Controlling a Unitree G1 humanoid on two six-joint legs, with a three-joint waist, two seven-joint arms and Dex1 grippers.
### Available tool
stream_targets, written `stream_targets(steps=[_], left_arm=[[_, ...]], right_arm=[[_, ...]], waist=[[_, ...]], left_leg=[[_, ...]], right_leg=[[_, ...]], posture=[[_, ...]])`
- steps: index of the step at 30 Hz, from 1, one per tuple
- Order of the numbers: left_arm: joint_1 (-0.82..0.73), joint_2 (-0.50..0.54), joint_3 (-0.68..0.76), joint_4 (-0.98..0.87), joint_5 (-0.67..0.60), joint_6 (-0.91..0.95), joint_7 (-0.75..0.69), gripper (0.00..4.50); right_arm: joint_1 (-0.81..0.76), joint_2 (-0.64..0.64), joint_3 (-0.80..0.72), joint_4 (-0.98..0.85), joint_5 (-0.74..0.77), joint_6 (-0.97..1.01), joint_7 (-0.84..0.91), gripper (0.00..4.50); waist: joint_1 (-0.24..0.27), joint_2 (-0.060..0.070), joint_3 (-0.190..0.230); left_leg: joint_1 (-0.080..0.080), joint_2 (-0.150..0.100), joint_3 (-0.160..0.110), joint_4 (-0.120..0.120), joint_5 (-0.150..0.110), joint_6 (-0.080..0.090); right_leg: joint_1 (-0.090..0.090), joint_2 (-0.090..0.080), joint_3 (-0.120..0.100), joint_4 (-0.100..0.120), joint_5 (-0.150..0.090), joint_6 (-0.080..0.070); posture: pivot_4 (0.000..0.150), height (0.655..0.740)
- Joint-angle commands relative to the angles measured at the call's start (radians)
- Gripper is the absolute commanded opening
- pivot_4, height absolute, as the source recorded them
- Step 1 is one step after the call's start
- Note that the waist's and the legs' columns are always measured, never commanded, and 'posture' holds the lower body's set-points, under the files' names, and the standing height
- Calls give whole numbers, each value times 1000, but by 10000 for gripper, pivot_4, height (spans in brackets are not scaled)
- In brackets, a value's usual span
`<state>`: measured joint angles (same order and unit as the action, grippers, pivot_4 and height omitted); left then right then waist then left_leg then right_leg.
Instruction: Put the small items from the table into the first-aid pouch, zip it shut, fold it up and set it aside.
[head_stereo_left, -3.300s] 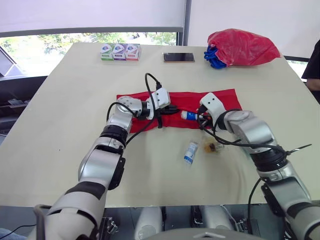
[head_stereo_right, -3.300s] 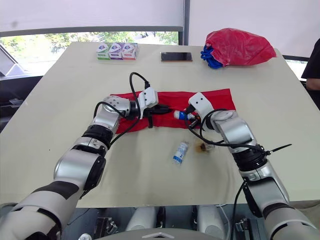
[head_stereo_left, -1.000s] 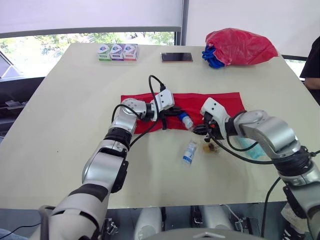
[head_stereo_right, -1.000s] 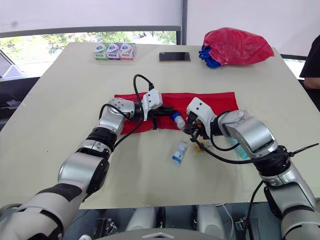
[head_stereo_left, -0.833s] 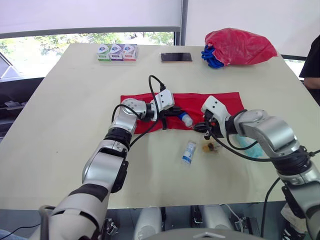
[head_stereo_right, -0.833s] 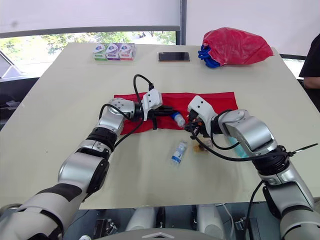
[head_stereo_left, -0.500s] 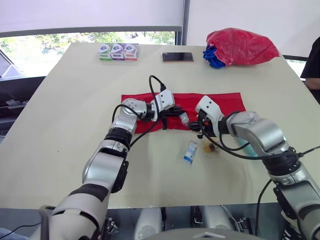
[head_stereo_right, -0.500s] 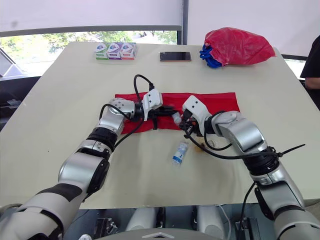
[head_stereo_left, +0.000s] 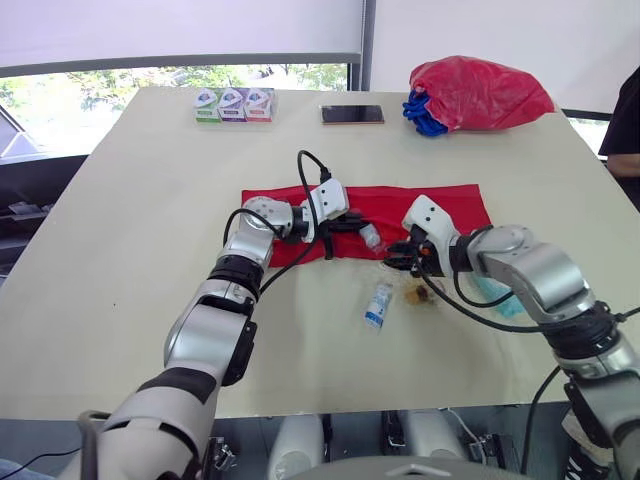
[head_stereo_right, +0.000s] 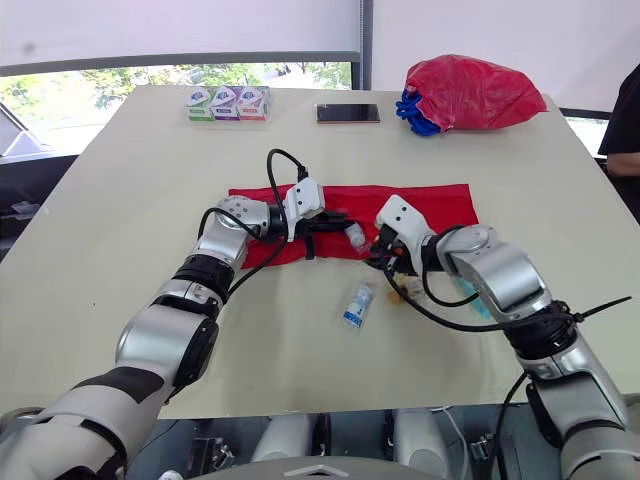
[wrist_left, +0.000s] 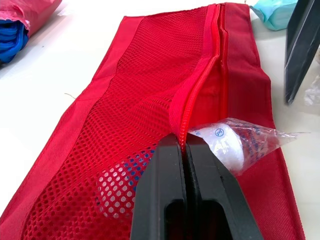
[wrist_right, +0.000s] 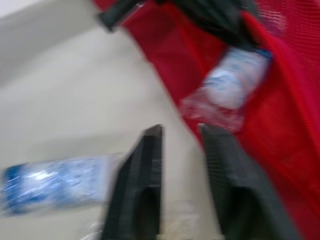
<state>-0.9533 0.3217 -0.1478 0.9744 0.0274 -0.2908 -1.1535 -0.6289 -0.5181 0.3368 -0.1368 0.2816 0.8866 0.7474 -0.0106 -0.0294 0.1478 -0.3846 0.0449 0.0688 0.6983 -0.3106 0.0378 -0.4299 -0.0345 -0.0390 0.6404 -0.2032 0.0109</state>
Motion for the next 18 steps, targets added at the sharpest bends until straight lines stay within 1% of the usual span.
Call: stream_targets(steps=[1, 7, 13, 18], left_arm=[[-14, 2, 11, -14, -13, -8, 0, 0], [-9, 3, 9, -22, -13, -6, -3, 0], [3, -8, 3, -44, -15, 2, -9, 0], [11, -15, 0, -61, -18, 10, -11, 0]], right_arm=[[-19, 25, 6, 30, -36, -58, -15, 803], [-48, 101, 21, 109, -83, -125, -29, 803], [-114, 219, 10, 275, -148, -263, -101, 803], [-157, 277, 2, 403, -189, -360, -123, 803]], waist=[[0, 0, 0], [-1, 0, 0], [-2, 0, 0], [-1, 0, 0]], left_leg=[[0, 0, 0, 0, 0, 0], [0, 0, 1, 0, 0, 0], [0, 0, 1, 0, 0, 0], [0, 0, 2, 0, 0, 0]], right_leg=[[0, 0, 0, 0, 0, 0], [0, 0, 0, 0, 0, 0], [0, 0, 1, 0, 0, 0], [0, 0, 1, 1, 0, 0]], posture=[[1500, 7400], [1500, 7400], [1500, 7400], [1500, 7400]])
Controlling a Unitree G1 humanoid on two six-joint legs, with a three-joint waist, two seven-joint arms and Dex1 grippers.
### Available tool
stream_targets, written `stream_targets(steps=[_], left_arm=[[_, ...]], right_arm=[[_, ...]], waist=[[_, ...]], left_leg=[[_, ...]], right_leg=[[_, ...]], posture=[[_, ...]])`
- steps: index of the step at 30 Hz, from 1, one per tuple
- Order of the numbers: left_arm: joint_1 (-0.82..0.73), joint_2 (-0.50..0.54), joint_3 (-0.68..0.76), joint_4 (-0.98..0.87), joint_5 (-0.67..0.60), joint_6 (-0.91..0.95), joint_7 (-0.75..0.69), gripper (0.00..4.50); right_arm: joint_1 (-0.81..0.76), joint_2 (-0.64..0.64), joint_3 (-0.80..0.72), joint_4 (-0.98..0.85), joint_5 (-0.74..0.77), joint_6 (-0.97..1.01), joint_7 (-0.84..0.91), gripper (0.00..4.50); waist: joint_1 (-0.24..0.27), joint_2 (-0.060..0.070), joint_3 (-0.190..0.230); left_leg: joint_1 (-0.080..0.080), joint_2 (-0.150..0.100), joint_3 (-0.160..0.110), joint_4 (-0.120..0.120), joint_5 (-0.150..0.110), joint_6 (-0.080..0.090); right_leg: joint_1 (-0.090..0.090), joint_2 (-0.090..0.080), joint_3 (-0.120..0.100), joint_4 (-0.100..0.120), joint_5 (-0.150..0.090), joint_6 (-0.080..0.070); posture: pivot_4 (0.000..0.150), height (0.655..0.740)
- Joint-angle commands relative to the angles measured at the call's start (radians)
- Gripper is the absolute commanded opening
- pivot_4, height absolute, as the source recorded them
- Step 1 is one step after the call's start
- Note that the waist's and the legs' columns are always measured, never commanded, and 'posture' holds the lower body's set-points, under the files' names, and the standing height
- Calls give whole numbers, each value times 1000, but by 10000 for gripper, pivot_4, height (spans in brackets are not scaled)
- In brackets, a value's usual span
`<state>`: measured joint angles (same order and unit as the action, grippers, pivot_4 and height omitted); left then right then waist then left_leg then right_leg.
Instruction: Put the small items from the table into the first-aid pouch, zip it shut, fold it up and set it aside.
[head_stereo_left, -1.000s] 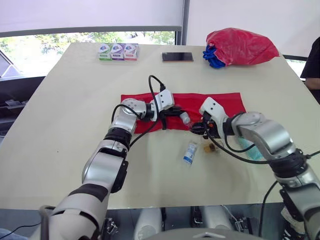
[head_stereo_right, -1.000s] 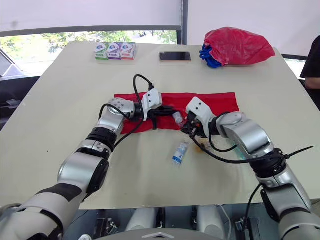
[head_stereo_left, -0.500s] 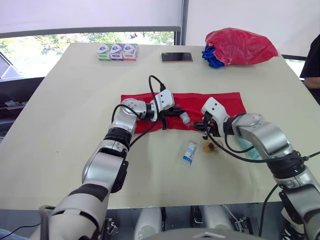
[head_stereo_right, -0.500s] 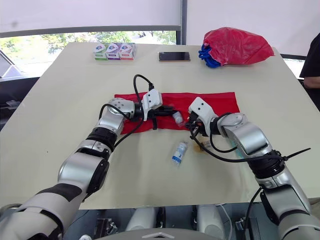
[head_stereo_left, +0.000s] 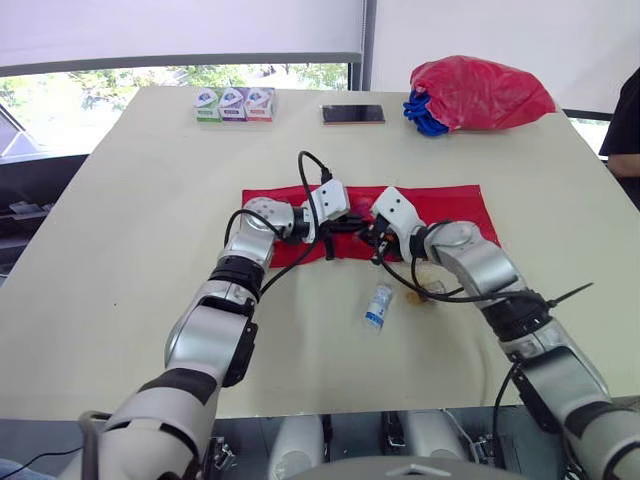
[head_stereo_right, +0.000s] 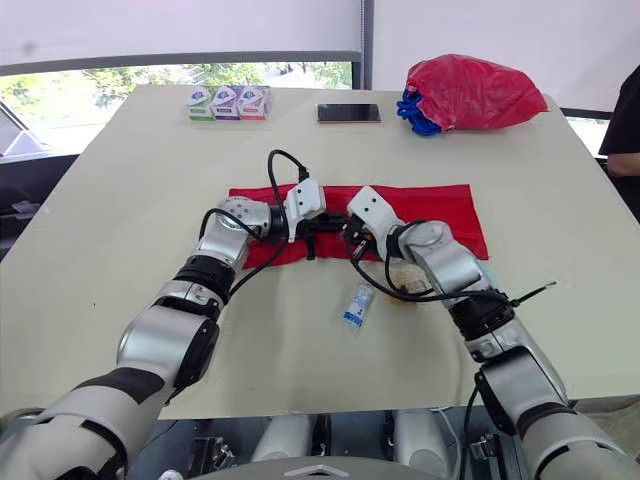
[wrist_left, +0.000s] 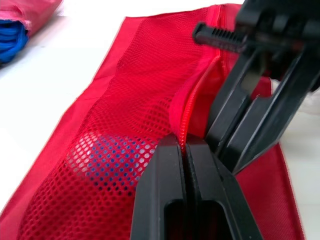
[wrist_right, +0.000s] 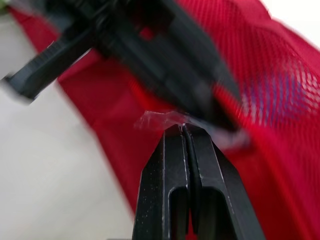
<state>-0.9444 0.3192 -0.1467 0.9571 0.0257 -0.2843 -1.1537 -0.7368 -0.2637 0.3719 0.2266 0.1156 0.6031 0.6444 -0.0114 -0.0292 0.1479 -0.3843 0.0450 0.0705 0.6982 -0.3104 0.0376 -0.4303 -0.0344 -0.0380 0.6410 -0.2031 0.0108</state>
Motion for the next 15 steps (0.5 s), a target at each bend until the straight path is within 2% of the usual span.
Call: stream_targets(steps=[1, 7, 12, 15], left_arm=[[5, -15, -2, -49, -17, 6, -12, 0], [11, -13, -2, -62, -20, 14, -8, 0], [17, 3, 5, -57, -19, 9, 3, 0], [14, 9, 7, -48, -18, 6, 10, 0]], right_arm=[[-61, 35, -36, 74, -33, -102, -31, 803], [-84, 54, -45, 157, -68, -174, -35, 803], [-8, -4, -57, -19, -30, -107, 45, 803], [49, -66, -75, -184, 4, -36, 95, 803]], waist=[[-1, 0, 0], [-1, 0, 0], [0, 0, 0], [-1, 0, 0]], left_leg=[[0, 0, 0, 0, 0, 0], [0, 0, 0, 0, 0, 0], [0, 0, 0, 0, 0, 0], [0, 0, 0, 0, 0, 0]], right_leg=[[0, 0, 0, 0, 0, 0], [0, 0, 1, 0, 0, 0], [0, 0, 1, 0, 0, 0], [0, 0, 1, 0, 0, 0]], posture=[[1500, 7400], [1500, 7400], [1500, 7400], [1500, 7400]])
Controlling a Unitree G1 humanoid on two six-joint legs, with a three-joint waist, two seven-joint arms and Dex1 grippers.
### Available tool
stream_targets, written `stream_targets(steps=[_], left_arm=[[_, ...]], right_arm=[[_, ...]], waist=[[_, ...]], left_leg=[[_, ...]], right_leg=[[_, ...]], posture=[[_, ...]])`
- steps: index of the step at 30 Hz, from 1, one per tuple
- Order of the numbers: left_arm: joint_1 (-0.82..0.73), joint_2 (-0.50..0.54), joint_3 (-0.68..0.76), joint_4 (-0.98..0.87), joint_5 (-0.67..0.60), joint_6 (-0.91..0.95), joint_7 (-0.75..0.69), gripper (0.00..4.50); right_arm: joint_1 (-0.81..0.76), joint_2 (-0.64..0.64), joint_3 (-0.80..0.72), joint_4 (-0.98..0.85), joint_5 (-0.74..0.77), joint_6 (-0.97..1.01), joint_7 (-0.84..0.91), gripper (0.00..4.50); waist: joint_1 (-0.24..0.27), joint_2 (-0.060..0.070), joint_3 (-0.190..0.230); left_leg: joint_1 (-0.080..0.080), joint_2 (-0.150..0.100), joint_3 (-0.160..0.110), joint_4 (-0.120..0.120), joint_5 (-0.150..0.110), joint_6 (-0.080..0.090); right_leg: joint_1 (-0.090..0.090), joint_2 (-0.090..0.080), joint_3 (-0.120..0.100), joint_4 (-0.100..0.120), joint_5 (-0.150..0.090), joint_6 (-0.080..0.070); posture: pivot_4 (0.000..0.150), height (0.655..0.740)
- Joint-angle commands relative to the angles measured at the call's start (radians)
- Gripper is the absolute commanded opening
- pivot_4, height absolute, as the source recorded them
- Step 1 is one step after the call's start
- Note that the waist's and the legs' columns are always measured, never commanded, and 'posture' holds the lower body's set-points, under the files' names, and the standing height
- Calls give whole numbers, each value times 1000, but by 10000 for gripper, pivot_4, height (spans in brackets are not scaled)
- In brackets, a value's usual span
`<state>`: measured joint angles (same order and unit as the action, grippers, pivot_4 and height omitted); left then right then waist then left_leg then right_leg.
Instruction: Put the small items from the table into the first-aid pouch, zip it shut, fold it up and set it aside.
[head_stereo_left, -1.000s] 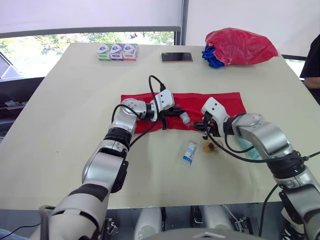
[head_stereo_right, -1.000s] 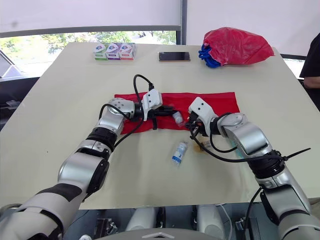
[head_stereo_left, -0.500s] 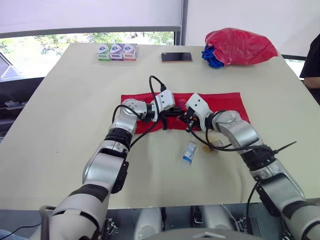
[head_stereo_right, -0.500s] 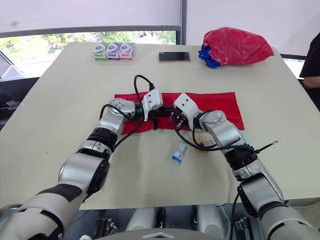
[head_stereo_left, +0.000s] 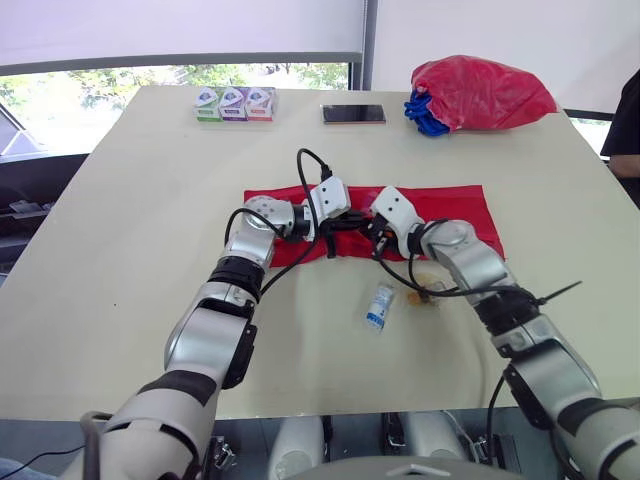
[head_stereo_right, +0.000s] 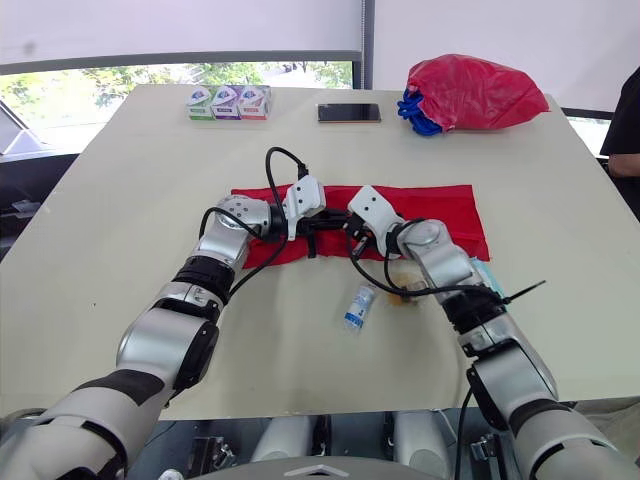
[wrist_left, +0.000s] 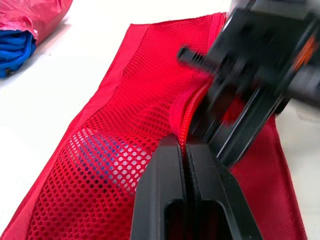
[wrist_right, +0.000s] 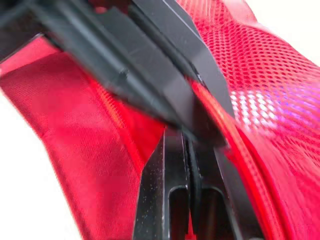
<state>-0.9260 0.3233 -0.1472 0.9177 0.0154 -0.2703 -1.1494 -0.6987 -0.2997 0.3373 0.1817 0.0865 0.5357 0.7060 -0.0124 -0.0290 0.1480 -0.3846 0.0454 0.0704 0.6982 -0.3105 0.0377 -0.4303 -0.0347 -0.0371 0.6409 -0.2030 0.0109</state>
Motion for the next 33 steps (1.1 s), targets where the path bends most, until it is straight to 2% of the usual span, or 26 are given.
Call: stream_targets(steps=[1, 6, 8, 11, 14, 15, 16, 19, 21, 22, 26, 33], left_arm=[[-5, 5, 8, -7, -8, -8, 7, 0], [-10, 5, 8, 5, -6, -12, 10, 0], [-14, 2, 7, 12, -5, -14, 11, 0], [-16, 1, 5, 17, -6, -16, 10, 0], [-22, -2, 4, 28, -6, -20, 7, 0], [-24, -2, 3, 35, -5, -25, 5, 0], [-25, -2, 1, 40, -4, -30, 4, 0], [-30, -1, -2, 50, -3, -39, -1, 0], [-34, -1, -1, 58, -3, -43, -1, 0], [-36, -1, -1, 62, -3, -44, -1, 0], [-43, -4, 0, 78, -1, -51, -3, 0], [-58, -11, -5, 111, 6, -71, -2, 0]], right_arm=[[24, -43, -48, -177, 42, 44, 41, 803], [162, -133, -176, -446, 180, 43, 116, 803], [266, -183, -276, -555, 240, 3, 142, 803], [358, -233, -367, -638, 348, -11, 205, 803], [497, -351, -537, -721, 512, 54, 319, 7945], [552, -406, -612, -735, 566, 67, 368, 13300], [594, -449, -671, -737, 596, 69, 406, 15687], [681, -532, -814, -725, 671, 68, 472, 29598], [731, -577, -906, -701, 699, 60, 522, 40629], [753, -596, -944, -689, 704, 55, 547, 44484], [834, -715, -1147, -564, 670, 5, 710, 44799], [871, -829, -1242, -494, 646, -6, 823, 44799]], waist=[[0, 0, 0], [3, 0, 0], [8, 0, 0], [12, 0, 0], [21, 0, 0], [22, 0, 0], [24, -1, 1], [26, -1, 1], [23, -1, 1], [25, -1, 1], [27, -1, 1], [26, -1, 1]], left_leg=[[0, 0, 0, 0, 0, 0], [1, 0, -1, 0, 0, 0], [0, 0, -1, 0, 0, 0], [0, -1, 0, 0, 0, 1], [0, -1, 0, 0, -1, 1], [1, -2, -1, 0, -1, 1], [1, -2, -1, 0, -1, 1], [3, -2, 0, 0, -1, 2], [4, -2, 1, 0, -1, 2], [4, -1, 1, 0, -1, 2], [3, -3, 0, 0, -1, 2], [3, -3, 0, 0, -1, 3]], right_leg=[[0, 0, 0, 0, 0, 0], [0, 1, 0, 0, 0, 0], [0, 0, -1, 0, 0, 0], [1, 0, 0, -2, 0, 0], [1, 0, 1, -2, 0, 1], [2, 0, 0, -2, 0, 2], [2, 0, 0, -2, 0, 2], [3, 0, 1, -2, 0, 2], [4, 0, 2, -2, 0, 2], [3, 0, 3, -2, 0, 2], [3, 1, 4, -1, -2, 5], [3, 1, 6, -2, -2, 6]], posture=[[1500, 7400], [1500, 7400], [1500, 7400], [1500, 7400], [1500, 7400], [1500, 7400], [1500, 7400], [1500, 7400], [1500, 7400], [1500, 7400], [1500, 7400], [1500, 7400]])
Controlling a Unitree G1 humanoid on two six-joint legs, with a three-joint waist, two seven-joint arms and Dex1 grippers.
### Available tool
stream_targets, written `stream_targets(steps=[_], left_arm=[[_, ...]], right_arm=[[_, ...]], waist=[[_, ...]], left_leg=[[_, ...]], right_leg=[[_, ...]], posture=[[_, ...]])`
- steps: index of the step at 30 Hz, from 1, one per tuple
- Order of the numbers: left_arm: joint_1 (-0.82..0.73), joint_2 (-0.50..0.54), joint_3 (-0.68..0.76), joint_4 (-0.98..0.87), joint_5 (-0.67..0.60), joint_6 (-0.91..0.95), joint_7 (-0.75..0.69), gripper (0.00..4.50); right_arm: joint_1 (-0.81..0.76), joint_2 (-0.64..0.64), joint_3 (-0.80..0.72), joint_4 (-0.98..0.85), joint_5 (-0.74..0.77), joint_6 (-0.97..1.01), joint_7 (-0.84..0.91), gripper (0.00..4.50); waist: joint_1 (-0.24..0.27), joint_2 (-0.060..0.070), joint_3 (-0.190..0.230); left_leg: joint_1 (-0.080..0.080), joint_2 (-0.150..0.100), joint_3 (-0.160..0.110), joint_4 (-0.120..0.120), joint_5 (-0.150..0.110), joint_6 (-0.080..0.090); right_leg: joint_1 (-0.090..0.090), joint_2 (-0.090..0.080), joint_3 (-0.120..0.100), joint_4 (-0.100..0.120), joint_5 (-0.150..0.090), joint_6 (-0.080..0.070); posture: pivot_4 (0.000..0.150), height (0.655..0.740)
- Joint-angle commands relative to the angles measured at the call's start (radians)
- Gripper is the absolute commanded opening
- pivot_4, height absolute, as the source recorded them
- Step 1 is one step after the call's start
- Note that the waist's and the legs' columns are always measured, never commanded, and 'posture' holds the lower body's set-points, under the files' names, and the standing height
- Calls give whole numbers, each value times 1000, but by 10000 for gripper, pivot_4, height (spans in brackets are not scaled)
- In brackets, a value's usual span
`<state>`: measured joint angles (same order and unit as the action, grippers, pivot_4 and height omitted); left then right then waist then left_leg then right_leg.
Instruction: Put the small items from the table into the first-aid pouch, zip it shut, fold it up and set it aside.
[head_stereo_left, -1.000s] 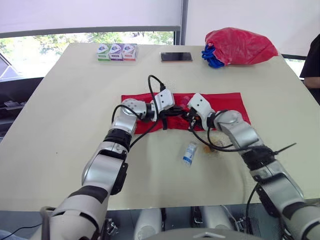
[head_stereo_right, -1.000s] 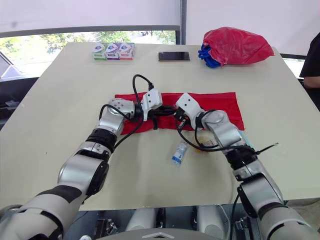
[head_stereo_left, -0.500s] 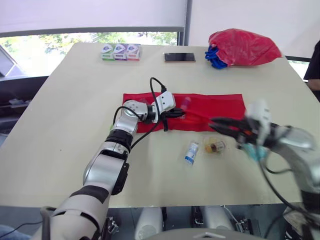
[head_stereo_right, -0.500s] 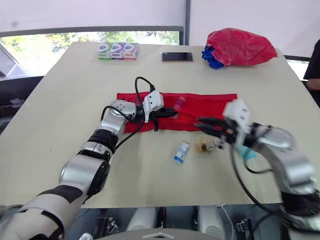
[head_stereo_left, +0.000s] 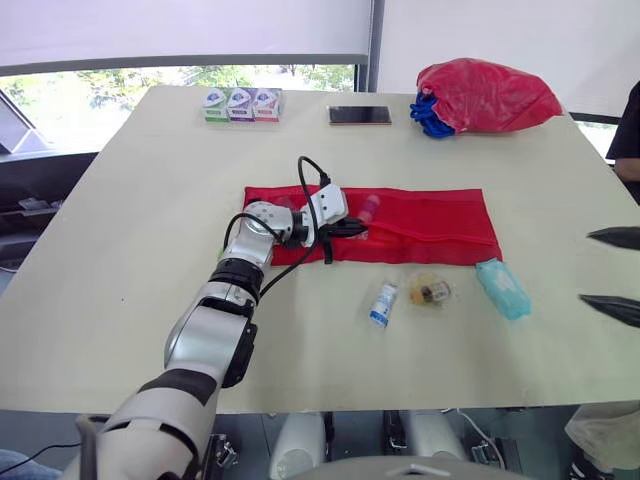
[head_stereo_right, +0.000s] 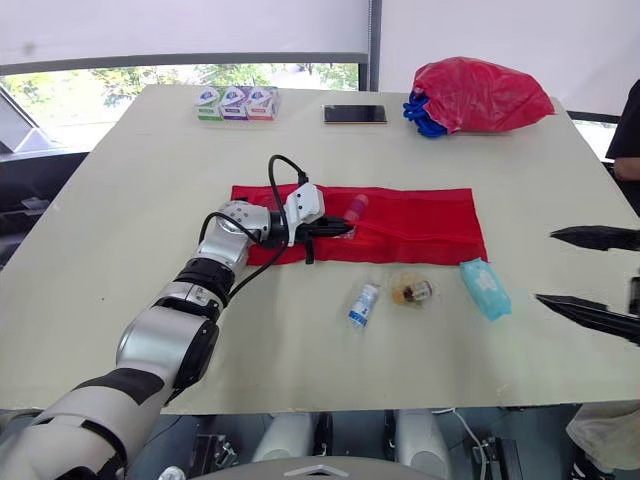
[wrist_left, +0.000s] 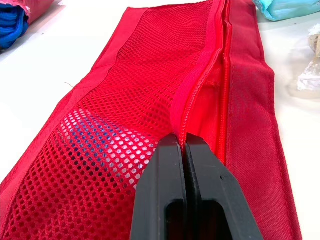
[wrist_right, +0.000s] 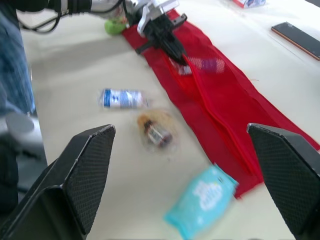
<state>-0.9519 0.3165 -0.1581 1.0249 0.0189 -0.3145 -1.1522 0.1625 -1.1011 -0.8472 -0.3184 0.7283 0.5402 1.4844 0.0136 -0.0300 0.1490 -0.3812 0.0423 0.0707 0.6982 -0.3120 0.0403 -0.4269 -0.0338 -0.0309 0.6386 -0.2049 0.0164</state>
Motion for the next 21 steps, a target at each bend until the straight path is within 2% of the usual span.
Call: stream_targets(steps=[1, 9, 15, 21], left_arm=[[-36, -6, 5, 10, 4, -30, 1, 0], [-52, -24, 7, 33, 16, -45, 11, 0], [-52, -35, 4, 30, 17, -50, -2, 0], [-58, -50, 0, 26, 19, -51, -9, 0]], right_arm=[[15, -32, -58, 8, 1, -11, 54, 44799], [44, 5, 28, -28, -60, -50, 21, 44799], [-70, 77, 343, -159, -115, -66, -180, 44799], [-296, 169, 696, -179, -239, -110, -295, 44799]], waist=[[1, 0, 0], [1, -1, 0], [-1, 0, 0], [0, -1, 0]], left_leg=[[0, 0, 0, 0, 0, 0], [0, -1, 0, 0, 0, 0], [0, -1, 0, 0, 0, 0], [0, -1, 0, 0, 0, 0]], right_leg=[[0, 0, 0, 0, 0, 0], [0, -1, 0, 0, 0, 0], [0, -1, 1, 1, 0, 1], [0, 0, 1, 1, 0, 1]], posture=[[1500, 7400], [1500, 7400], [1500, 7400], [1500, 7400]])
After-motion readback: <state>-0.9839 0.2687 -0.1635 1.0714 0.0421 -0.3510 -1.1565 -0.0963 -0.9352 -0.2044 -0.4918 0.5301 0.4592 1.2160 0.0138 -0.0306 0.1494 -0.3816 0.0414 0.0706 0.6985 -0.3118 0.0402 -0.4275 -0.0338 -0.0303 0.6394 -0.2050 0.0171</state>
